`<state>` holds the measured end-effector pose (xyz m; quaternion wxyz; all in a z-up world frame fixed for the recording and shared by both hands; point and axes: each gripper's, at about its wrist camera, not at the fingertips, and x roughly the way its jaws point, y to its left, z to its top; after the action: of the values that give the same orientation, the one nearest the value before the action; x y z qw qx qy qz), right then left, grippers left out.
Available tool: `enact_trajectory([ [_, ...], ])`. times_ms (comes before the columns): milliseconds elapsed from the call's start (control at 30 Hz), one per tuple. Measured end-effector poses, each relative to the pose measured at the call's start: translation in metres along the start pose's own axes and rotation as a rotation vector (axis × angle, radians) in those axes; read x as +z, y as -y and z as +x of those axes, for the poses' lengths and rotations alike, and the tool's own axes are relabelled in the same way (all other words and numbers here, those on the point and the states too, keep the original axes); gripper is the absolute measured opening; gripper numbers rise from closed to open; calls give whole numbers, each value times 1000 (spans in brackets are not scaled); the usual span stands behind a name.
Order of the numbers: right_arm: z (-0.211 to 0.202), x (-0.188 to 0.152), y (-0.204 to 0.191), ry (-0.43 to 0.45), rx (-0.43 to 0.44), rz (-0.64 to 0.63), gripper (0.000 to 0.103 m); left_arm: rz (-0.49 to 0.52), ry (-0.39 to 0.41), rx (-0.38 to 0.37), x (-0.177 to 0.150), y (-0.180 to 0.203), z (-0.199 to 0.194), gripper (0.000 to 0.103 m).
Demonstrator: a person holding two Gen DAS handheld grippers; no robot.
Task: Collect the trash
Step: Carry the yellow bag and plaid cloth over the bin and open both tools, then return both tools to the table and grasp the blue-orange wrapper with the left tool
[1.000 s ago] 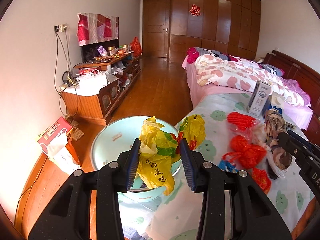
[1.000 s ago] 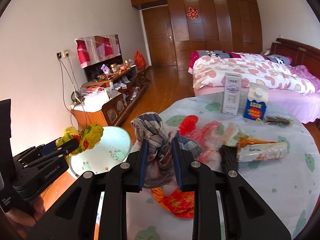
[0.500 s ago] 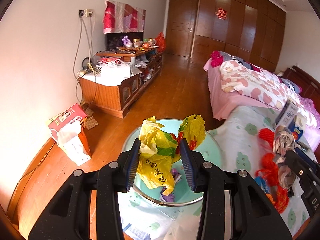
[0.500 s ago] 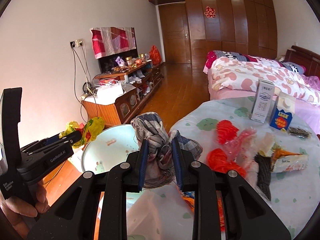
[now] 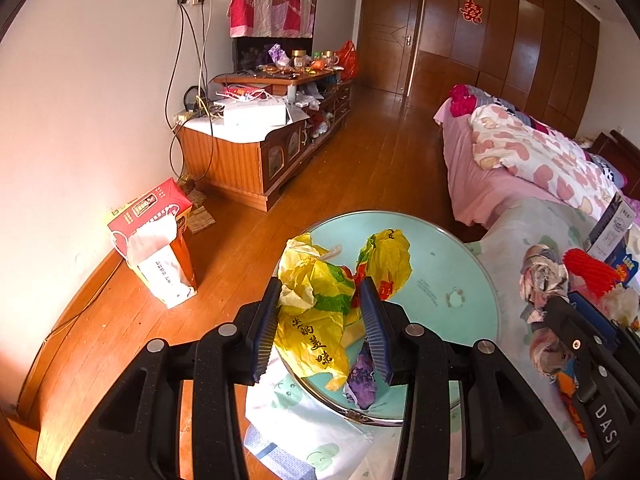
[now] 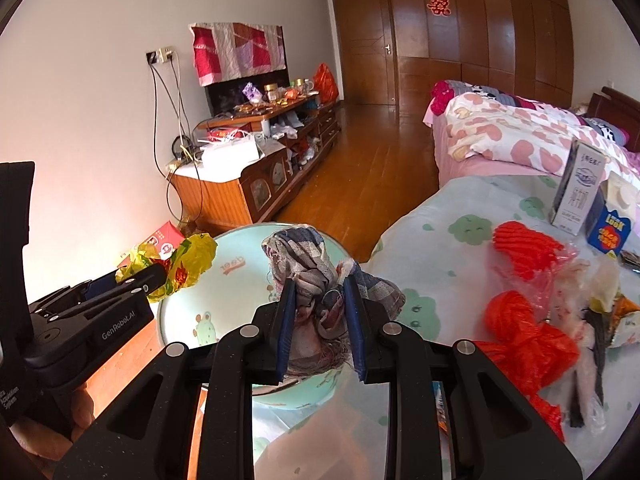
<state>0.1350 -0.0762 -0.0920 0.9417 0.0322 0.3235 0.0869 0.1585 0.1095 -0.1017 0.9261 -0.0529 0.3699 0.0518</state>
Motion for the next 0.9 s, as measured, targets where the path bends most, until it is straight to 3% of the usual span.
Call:
enact_trajectory([
  [300,40,-2,-12,-81,39,-3,25,13,-34,27,-7,-1,16,40],
  [567,62,-6,-15,-154,86,5,32,26,-51,40,-10,-2,27,40],
  [700,66,-5,-13,-156,90,8,39,29,-53,41,-11,-2,28,41],
  [900,62,-4,-12,-137,87,16,40,32,-59,40,-13,-1,29,44],
])
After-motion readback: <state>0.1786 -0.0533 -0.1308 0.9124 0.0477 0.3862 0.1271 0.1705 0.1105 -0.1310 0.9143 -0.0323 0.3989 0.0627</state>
